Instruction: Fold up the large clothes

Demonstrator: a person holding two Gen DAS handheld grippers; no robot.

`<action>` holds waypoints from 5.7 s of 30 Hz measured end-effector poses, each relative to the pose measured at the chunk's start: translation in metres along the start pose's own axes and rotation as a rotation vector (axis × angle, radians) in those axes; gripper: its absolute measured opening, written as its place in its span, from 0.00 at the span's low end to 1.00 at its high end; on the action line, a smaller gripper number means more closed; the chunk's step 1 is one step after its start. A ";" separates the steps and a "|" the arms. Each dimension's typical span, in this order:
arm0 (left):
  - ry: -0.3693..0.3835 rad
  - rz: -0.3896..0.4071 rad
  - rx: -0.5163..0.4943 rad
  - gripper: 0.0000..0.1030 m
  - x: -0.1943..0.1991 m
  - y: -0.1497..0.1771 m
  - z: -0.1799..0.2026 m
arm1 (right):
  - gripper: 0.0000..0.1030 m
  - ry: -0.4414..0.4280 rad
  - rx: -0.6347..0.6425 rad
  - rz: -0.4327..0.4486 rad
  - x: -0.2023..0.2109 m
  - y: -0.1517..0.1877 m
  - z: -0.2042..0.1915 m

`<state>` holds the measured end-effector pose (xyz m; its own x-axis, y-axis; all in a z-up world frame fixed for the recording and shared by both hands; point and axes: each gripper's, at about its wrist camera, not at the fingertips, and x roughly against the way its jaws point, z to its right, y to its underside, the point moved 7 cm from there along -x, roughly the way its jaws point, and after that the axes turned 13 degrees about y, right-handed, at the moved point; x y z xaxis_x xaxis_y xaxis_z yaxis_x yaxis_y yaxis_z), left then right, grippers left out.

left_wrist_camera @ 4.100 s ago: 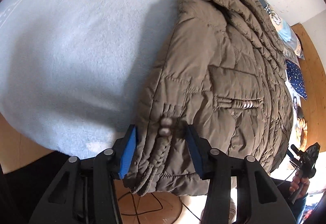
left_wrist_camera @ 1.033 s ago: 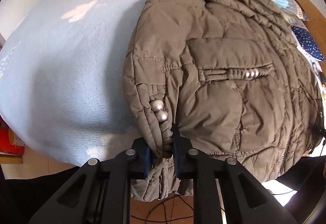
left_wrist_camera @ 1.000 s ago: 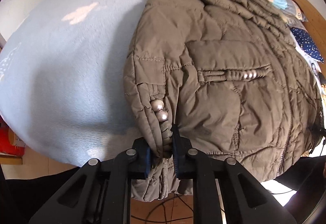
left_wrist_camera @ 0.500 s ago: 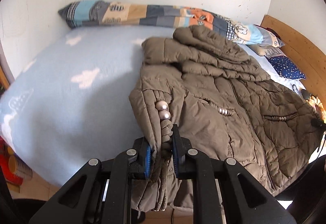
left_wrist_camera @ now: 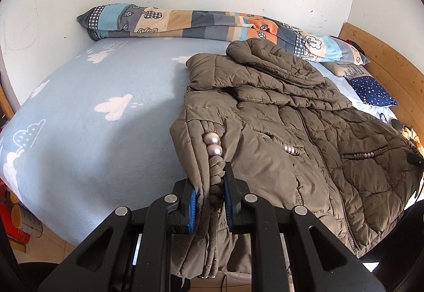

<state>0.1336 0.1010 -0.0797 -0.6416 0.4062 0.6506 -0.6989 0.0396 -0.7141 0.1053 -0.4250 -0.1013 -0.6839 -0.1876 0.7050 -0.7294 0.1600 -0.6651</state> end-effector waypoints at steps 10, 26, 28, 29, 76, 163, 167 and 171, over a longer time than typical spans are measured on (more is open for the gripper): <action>0.018 0.007 -0.032 0.16 0.006 -0.013 0.003 | 0.15 -0.004 0.014 0.028 0.004 -0.009 0.001; 0.180 -0.059 -0.052 0.17 0.009 -0.055 -0.002 | 0.15 0.037 0.053 0.119 0.015 -0.066 -0.002; 0.182 -0.055 -0.064 0.17 0.009 -0.063 -0.001 | 0.15 0.039 0.054 0.131 0.015 -0.074 -0.003; 0.181 -0.051 -0.071 0.17 0.010 -0.068 0.000 | 0.15 0.041 0.054 0.137 0.015 -0.079 -0.004; 0.180 -0.121 0.223 0.20 -0.224 -0.292 -0.086 | 0.15 0.148 -0.084 -0.021 -0.247 -0.313 0.042; 0.111 -0.476 0.120 0.43 -0.423 -0.277 0.047 | 0.14 0.144 0.140 -0.396 -0.412 -0.300 -0.049; 0.164 -0.381 0.118 0.40 -0.395 -0.295 0.054 | 0.14 0.138 0.113 -0.376 -0.403 -0.308 -0.045; 0.229 -0.274 0.072 0.40 -0.334 -0.301 0.059 | 0.15 0.062 0.079 -0.263 -0.342 -0.322 -0.043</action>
<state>0.5396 -0.1006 -0.0662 -0.3453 0.5838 0.7348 -0.8611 0.1142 -0.4954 0.5732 -0.3703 -0.1175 -0.4728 -0.1530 0.8678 -0.8802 0.0373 -0.4730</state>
